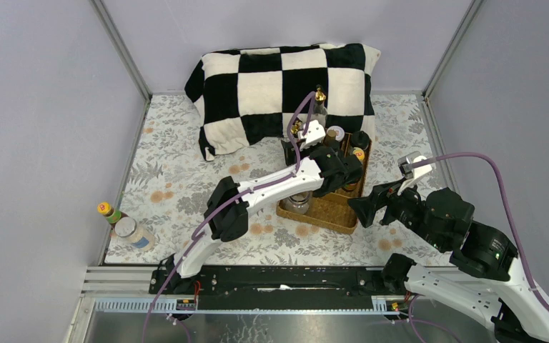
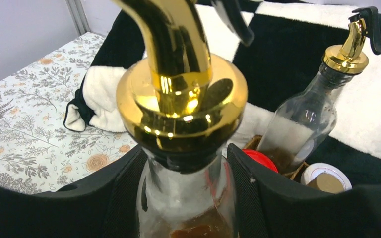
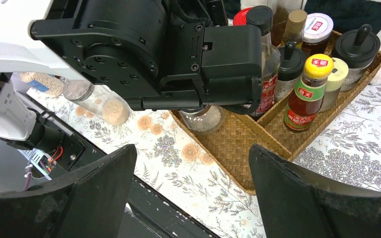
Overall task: Organize the condiment bottles
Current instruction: Place the bottle in the storage box.
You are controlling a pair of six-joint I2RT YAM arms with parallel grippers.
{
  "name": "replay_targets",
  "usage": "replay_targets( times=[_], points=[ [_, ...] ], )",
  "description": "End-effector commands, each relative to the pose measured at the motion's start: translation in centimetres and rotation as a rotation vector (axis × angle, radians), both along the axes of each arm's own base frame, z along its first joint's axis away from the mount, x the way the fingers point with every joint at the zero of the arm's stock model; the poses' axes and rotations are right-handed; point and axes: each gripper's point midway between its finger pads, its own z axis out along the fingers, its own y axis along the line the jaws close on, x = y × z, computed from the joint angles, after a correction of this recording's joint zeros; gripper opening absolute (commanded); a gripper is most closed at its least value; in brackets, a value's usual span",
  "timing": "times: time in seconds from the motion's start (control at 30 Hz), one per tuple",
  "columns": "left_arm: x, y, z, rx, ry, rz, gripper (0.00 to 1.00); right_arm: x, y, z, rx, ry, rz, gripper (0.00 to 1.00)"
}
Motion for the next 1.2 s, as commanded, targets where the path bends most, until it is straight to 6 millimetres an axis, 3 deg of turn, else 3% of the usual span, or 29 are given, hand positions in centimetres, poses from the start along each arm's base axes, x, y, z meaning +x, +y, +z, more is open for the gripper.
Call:
replay_targets(
  times=[0.0, 0.63, 1.17],
  points=[
    [0.0, -0.2, 1.1, 0.011, -0.139, -0.013, 0.55, -0.2, 0.1, -0.2, -0.004, -0.009, 0.018, 0.91],
    [-2.6, -4.6, -1.1, 0.011, -0.144, -0.114, 0.54, -0.2, 0.1, -1.2, -0.020, 0.000, 0.021, 0.91],
    [-4.1, -2.9, -2.6, 0.016, -0.190, -0.160, 0.55, 0.1, 1.2, -1.7, -0.037, 0.005, 0.049, 0.92]
  ],
)
